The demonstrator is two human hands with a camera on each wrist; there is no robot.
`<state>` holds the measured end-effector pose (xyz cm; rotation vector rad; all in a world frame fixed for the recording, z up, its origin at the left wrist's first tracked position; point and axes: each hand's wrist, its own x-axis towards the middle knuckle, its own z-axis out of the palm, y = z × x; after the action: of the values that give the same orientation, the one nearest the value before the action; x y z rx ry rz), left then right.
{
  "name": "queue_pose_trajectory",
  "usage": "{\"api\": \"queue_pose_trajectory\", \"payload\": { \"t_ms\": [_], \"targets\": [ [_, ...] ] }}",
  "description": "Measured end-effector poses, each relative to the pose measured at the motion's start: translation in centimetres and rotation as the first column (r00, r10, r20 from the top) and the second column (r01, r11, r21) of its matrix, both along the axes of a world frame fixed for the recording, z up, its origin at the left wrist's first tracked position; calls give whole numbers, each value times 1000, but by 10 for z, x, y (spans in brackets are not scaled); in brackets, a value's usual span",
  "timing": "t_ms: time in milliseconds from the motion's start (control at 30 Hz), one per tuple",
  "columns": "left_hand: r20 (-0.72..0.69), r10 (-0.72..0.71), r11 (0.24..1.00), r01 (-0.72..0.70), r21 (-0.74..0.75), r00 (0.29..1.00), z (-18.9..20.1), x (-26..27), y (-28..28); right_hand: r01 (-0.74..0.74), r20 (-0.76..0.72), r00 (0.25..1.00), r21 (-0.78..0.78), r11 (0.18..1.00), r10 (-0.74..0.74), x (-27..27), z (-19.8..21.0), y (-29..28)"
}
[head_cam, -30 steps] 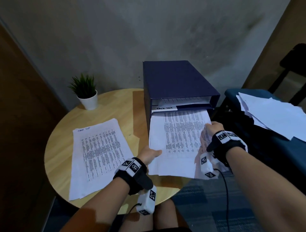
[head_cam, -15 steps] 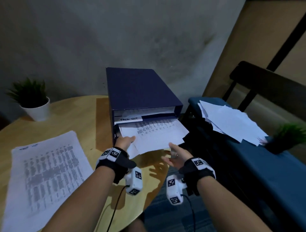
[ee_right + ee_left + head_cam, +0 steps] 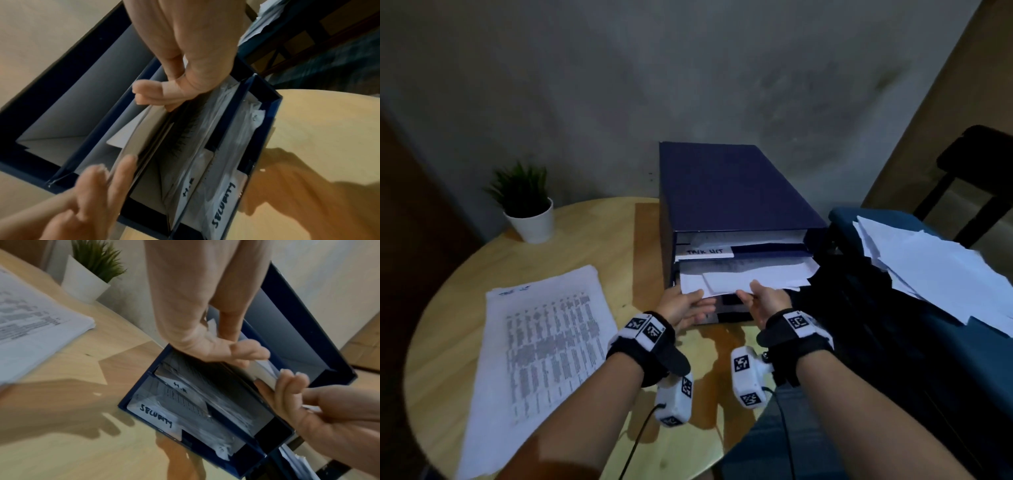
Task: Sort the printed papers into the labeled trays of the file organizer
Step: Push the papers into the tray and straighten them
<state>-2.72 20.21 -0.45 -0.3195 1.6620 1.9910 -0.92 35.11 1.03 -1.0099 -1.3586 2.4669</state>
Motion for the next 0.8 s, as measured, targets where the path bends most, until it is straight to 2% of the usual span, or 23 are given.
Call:
{"api": "queue_pose_trajectory", "payload": {
  "t_ms": [200, 267, 400, 533, 600, 667, 733, 800],
  "targets": [
    [-49, 90, 996, -89, 29, 995, 4, -1, -17, 122, -156, 979, -46, 991, -128, -20, -4, 0],
    [-54, 110, 994, -109, 20, 992, 1, 1, -24, 97, -177, 978, -63, 993, -107, -24, -9, 0],
    [-48, 146, 982, -150, -111, 988, -15, 10, -51, -15, -173, 985, -108, 994, -3, -30, -6, 3],
    [-11, 183, 936, -177, -303, 983, -40, 17, -105, 60, -166, 984, 7, 998, -58, -22, -12, 3],
    [-38, 210, 840, -200, -504, 977, -53, 15, -143, 143, -177, 977, 108, 984, -123, -13, -15, -9],
    [-31, 165, 682, -137, -718, 986, -66, 17, -182, 186, -163, 974, 169, 968, -159, -6, -22, -27],
    [38, 179, 529, -64, -846, 983, -78, 22, -215, 123, -97, 990, 257, 959, -101, -2, -30, -47],
    [106, 266, 423, -17, -906, 958, -85, 29, -236, -22, -12, 1000, 281, 959, 26, 1, -39, -67]
  ]
}}
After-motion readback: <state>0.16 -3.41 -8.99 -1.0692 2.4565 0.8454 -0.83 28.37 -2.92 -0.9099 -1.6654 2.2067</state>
